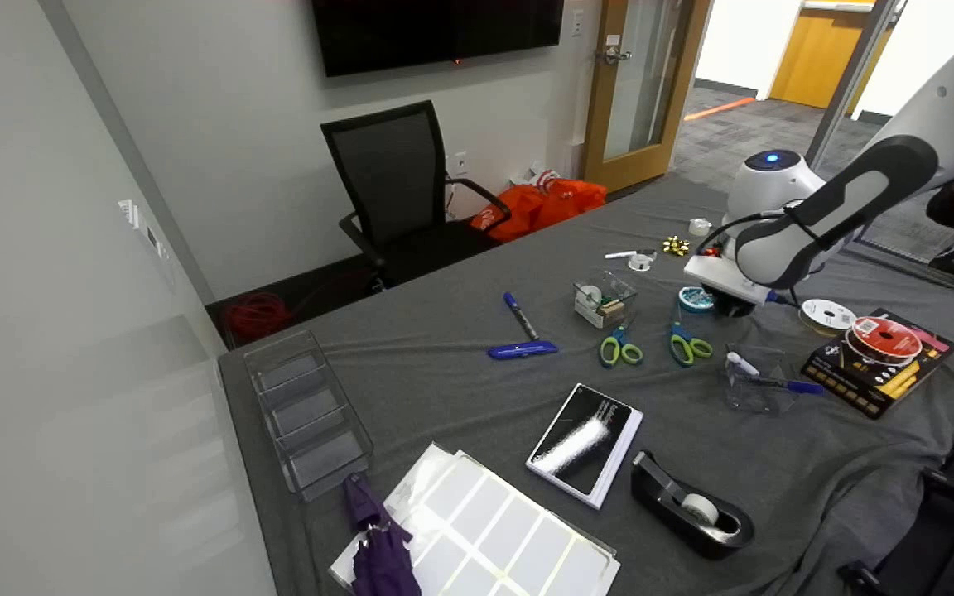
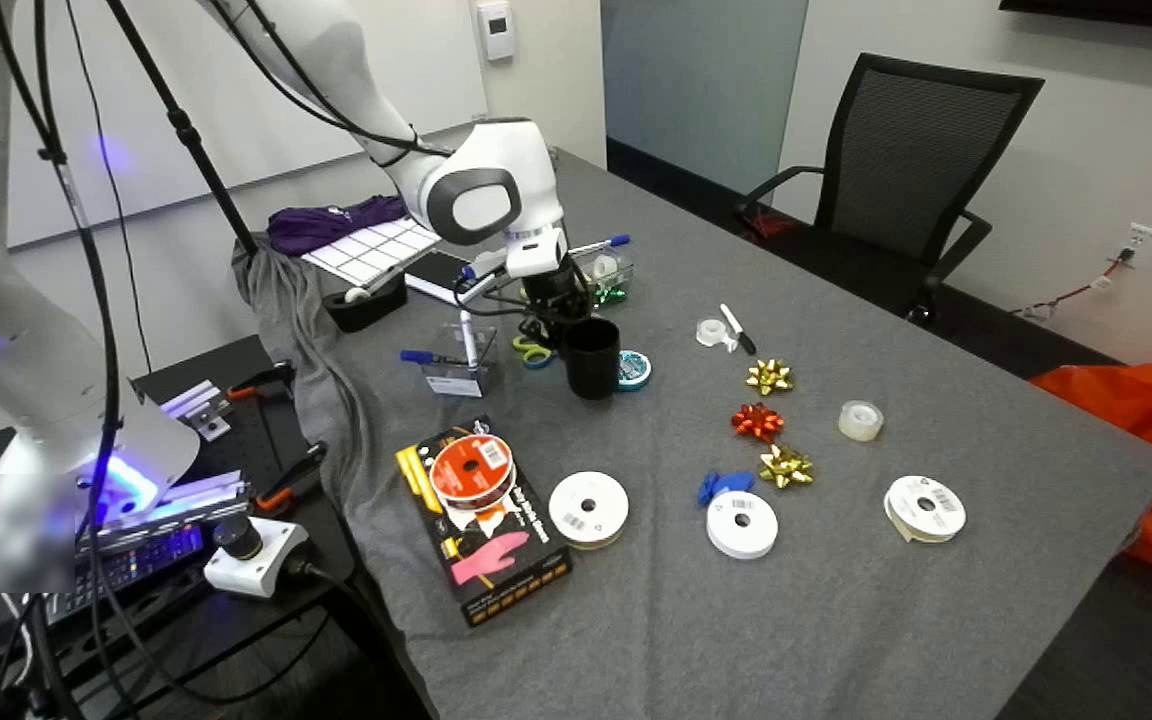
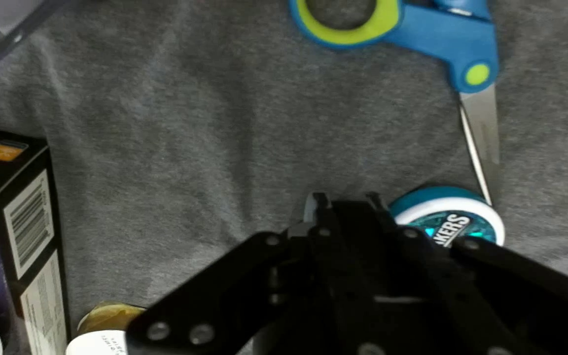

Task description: Move the black cup forwards

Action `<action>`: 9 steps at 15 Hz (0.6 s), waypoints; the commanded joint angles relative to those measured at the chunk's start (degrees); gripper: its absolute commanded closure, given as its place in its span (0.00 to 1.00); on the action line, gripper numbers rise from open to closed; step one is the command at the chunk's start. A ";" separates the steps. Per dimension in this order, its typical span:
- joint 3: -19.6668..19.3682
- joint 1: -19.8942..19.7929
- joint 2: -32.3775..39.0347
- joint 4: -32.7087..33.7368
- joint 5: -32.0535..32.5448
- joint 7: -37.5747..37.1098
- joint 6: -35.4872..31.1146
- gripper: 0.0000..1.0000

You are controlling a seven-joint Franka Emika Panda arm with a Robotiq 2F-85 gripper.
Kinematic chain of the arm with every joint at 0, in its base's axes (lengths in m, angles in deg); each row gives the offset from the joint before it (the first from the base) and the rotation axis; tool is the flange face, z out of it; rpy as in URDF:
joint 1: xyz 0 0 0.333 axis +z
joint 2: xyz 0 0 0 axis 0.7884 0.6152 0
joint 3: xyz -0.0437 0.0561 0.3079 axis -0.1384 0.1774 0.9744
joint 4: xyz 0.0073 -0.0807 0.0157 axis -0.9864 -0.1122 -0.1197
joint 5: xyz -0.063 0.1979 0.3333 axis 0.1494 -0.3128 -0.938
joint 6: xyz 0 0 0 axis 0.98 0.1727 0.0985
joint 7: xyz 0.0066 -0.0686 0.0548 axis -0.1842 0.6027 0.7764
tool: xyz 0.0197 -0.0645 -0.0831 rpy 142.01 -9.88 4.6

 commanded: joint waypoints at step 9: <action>1.00 2.12 1.37 16.46 -1.76 -13.48 15.16 0.95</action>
